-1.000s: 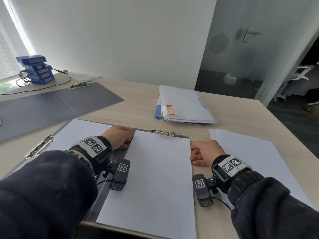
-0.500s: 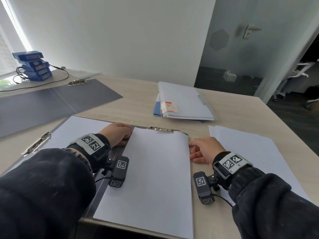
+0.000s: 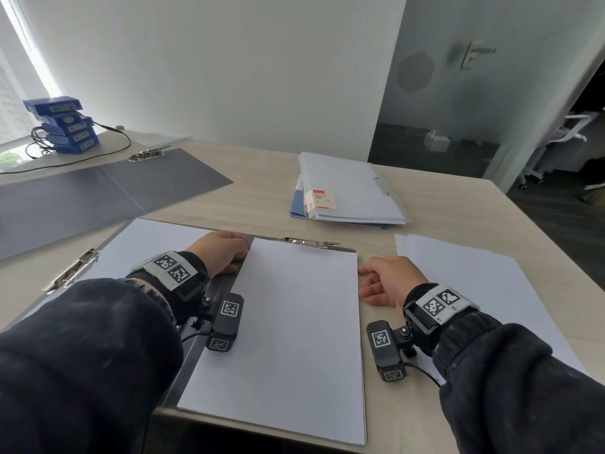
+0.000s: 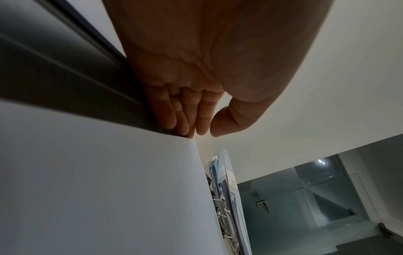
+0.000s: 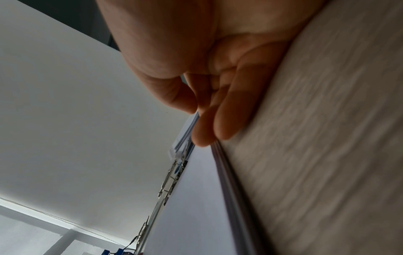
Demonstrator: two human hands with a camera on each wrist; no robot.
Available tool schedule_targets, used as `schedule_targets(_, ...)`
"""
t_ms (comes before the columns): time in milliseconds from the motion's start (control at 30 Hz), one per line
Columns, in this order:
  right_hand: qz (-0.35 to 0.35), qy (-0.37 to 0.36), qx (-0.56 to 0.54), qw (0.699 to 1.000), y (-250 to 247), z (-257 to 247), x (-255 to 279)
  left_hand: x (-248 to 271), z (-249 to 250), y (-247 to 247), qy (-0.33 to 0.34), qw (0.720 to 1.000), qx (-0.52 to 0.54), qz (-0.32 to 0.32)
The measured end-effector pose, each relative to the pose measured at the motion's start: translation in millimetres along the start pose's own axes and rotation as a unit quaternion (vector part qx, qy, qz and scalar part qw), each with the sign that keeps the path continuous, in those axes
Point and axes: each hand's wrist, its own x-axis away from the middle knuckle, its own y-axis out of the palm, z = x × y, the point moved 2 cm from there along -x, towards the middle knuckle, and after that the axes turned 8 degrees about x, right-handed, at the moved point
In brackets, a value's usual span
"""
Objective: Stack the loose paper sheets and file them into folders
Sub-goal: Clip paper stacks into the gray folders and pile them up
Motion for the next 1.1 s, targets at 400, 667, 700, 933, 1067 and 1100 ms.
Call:
schedule_targets(400,-0.006,-0.004,0.006,1.000,-0.2,-1.2,2.5,-2.2,-1.8,-1.4,0.001,1.000,-0.011,-0.004)
schedule_targets(667,-0.005,0.011,0.003,1.000,-0.3,-4.9,1.9,-2.0,-3.5,-5.6,-0.002,1.000,0.005,-0.014)
schedule_targets(700,-0.002,0.012,0.002,1.000,0.3,-6.8,2.0,-1.8,-3.9,-6.3,-0.005,1.000,0.017,-0.015)
schedule_targets(933,0.019,0.010,0.024,0.999,15.4,-25.9,-5.2,-0.1,-3.7,-7.1,0.005,1.000,0.006,-0.020)
schedule_targets(1067,0.022,0.017,0.048,0.998,24.3,-37.1,-11.7,1.7,-2.2,-8.1,0.009,0.999,-0.032,-0.017)
schedule_targets(1100,0.019,0.023,0.049,0.998,26.1,-39.6,-12.5,2.6,-1.7,-8.3,0.009,0.999,-0.037,-0.018)
